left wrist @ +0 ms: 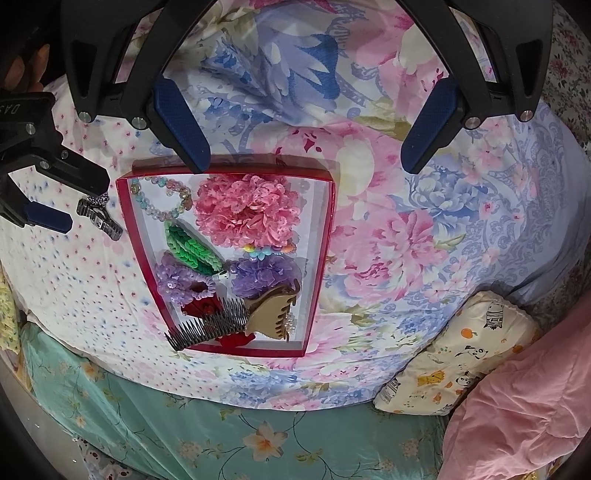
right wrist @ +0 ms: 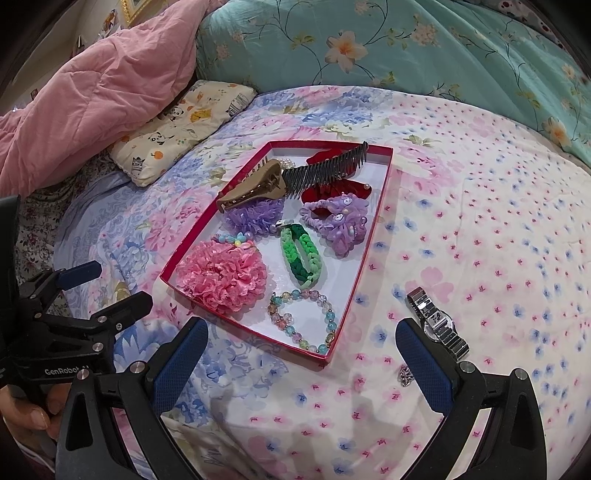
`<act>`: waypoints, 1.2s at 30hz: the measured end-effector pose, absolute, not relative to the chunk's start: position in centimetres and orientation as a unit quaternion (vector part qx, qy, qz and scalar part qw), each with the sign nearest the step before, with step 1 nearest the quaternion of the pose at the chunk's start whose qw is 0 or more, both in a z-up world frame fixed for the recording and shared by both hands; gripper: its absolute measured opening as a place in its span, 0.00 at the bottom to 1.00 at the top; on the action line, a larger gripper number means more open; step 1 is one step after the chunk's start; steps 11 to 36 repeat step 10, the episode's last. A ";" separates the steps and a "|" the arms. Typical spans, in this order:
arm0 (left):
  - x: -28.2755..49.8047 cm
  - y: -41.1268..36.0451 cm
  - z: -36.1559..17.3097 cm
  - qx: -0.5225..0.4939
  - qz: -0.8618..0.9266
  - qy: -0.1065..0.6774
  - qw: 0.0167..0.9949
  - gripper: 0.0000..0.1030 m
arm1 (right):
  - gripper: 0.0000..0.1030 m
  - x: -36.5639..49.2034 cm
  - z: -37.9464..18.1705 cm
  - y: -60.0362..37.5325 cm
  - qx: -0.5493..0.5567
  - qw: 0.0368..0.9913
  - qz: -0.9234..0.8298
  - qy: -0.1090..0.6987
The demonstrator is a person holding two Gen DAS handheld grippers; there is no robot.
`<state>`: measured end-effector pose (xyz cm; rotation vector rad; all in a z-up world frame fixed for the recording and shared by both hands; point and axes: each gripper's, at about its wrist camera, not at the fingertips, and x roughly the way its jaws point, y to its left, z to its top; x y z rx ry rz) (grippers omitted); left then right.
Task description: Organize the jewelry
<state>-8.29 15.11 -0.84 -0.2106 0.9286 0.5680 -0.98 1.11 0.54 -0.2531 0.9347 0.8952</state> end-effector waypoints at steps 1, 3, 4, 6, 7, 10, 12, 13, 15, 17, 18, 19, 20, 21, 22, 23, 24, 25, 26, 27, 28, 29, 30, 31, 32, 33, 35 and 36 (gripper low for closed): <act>-8.3 15.1 -0.9 -0.101 0.269 0.441 0.850 1.00 | 0.99 -0.9 0.5 1.1 -0.118 0.790 0.416 0.434; -8.2 15.1 -0.9 -0.100 0.269 0.440 0.851 1.00 | 0.99 -0.9 0.5 1.2 -0.118 0.791 0.416 0.434; -8.2 15.1 -0.9 -0.099 0.269 0.440 0.851 1.00 | 0.99 -0.9 0.5 1.2 -0.118 0.791 0.416 0.434; -8.1 15.0 -0.9 -0.099 0.267 0.440 0.852 1.00 | 0.99 -0.9 0.4 1.2 -0.117 0.791 0.417 0.433; -8.1 15.0 -0.9 -0.098 0.267 0.440 0.852 1.00 | 0.99 -0.8 0.4 1.2 -0.117 0.790 0.417 0.433; -7.8 14.8 -1.0 -0.098 0.263 0.441 0.852 1.00 | 0.99 -0.9 0.5 1.3 -0.114 0.791 0.418 0.432; -7.8 14.8 -1.0 -0.098 0.263 0.441 0.852 1.00 | 0.99 -0.9 0.5 1.3 -0.114 0.791 0.418 0.432; -7.8 14.8 -1.0 -0.098 0.263 0.441 0.852 1.00 | 0.99 -0.9 0.5 1.3 -0.114 0.791 0.418 0.432; -7.8 14.8 -1.0 -0.098 0.263 0.441 0.852 1.00 | 0.99 -0.9 0.5 1.3 -0.114 0.791 0.418 0.432; -7.8 14.8 -1.0 -0.098 0.263 0.441 0.852 1.00 | 0.99 -0.9 0.5 1.3 -0.114 0.791 0.418 0.432; -7.8 14.8 -1.0 -0.098 0.263 0.441 0.852 1.00 | 0.99 -0.9 0.5 1.3 -0.114 0.791 0.418 0.432; -7.8 14.8 -1.0 -0.098 0.263 0.441 0.852 1.00 | 0.99 -0.9 0.5 1.3 -0.114 0.791 0.418 0.432; -7.8 14.8 -1.0 -0.098 0.263 0.441 0.852 1.00 | 0.99 -0.9 0.5 1.3 -0.114 0.791 0.418 0.432; -7.8 14.8 -1.0 -0.098 0.263 0.441 0.852 1.00 | 0.99 -0.9 0.5 1.3 -0.114 0.791 0.418 0.432; -7.8 14.8 -1.0 -0.098 0.263 0.441 0.852 1.00 | 0.99 -0.9 0.5 1.3 -0.114 0.791 0.418 0.432; -7.8 14.8 -1.0 -0.098 0.263 0.441 0.852 1.00 | 0.99 -0.9 0.5 1.3 -0.114 0.791 0.418 0.432; -7.8 14.8 -1.0 -0.098 0.263 0.441 0.852 1.00 | 0.99 -0.9 0.5 1.3 -0.114 0.791 0.418 0.432; -7.8 14.8 -1.0 -0.098 0.263 0.441 0.852 1.00 | 0.99 -0.9 0.5 1.3 -0.114 0.791 0.418 0.432; -7.8 14.8 -1.0 -0.098 0.263 0.441 0.852 1.00 | 0.99 -0.9 0.5 1.3 -0.114 0.791 0.418 0.432; -7.8 14.8 -1.0 -0.098 0.263 0.441 0.852 1.00 | 0.99 -0.9 0.5 1.3 -0.114 0.791 0.418 0.432; -7.8 14.8 -1.0 -0.098 0.263 0.441 0.852 1.00 | 0.99 -0.9 0.5 1.3 -0.114 0.791 0.418 0.432; -7.8 14.8 -1.0 -0.098 0.263 0.441 0.852 1.00 | 0.99 -0.9 0.5 1.3 -0.114 0.791 0.418 0.432; -7.8 14.8 -1.0 -0.098 0.263 0.441 0.852 1.00 | 0.99 -0.9 0.5 1.3 -0.114 0.791 0.418 0.432; -7.8 14.8 -1.0 -0.098 0.263 0.441 0.852 1.00 | 0.99 -0.9 0.5 1.3 -0.114 0.791 0.418 0.432; -7.8 14.8 -1.0 -0.098 0.263 0.441 0.852 1.00 | 0.99 -0.9 0.5 1.3 -0.114 0.791 0.418 0.432; -7.8 14.8 -1.0 -0.098 0.263 0.441 0.852 1.00 | 0.99 -0.9 0.5 1.3 -0.114 0.791 0.418 0.432; -7.8 14.8 -1.0 -0.098 0.263 0.441 0.852 1.00 | 0.99 -0.9 0.5 1.3 -0.114 0.791 0.418 0.432; -7.8 14.8 -1.0 -0.098 0.263 0.441 0.852 1.00 | 0.99 -0.9 0.5 1.3 -0.114 0.791 0.418 0.432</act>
